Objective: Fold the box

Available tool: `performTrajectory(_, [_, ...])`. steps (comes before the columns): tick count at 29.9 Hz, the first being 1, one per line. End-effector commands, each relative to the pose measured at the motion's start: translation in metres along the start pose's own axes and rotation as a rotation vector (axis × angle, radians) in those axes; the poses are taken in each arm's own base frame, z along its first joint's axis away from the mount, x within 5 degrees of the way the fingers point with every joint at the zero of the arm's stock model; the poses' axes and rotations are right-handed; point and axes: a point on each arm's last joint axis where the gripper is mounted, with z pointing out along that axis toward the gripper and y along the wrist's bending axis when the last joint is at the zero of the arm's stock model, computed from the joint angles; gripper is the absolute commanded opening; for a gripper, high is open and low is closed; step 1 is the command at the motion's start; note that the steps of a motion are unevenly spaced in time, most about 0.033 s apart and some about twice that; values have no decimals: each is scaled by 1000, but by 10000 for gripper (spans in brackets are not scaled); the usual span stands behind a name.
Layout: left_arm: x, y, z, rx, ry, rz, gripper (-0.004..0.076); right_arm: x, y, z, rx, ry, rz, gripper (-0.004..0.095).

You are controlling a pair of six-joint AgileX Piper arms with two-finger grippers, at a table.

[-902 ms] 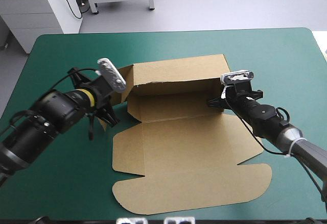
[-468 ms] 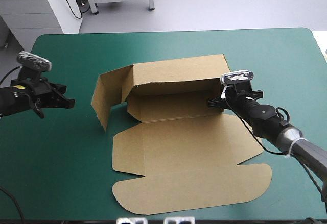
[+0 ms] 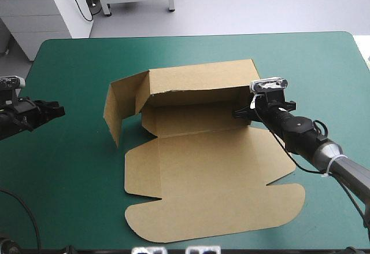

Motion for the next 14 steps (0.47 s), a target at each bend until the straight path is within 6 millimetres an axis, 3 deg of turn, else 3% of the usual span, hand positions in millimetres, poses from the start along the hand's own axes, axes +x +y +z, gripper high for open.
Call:
performTrajectory(1, [-13, -3, -5, 10, -89, -23, -1, -36, 6, -14, -49, -112, 49, -12])
performTrajectory(4, [-13, -3, -4, 15, -85, -20, -1, -46, 7, -16, -52, -142, 42, -11])
performTrajectory(9, [-14, -5, -4, 40, -94, -16, -1, -42, 4, -12, -171, -100, -6, -12])
performTrajectory(14, [-14, -5, -4, 44, -94, -16, -1, -38, -17, -5, -190, -27, 44, -11])
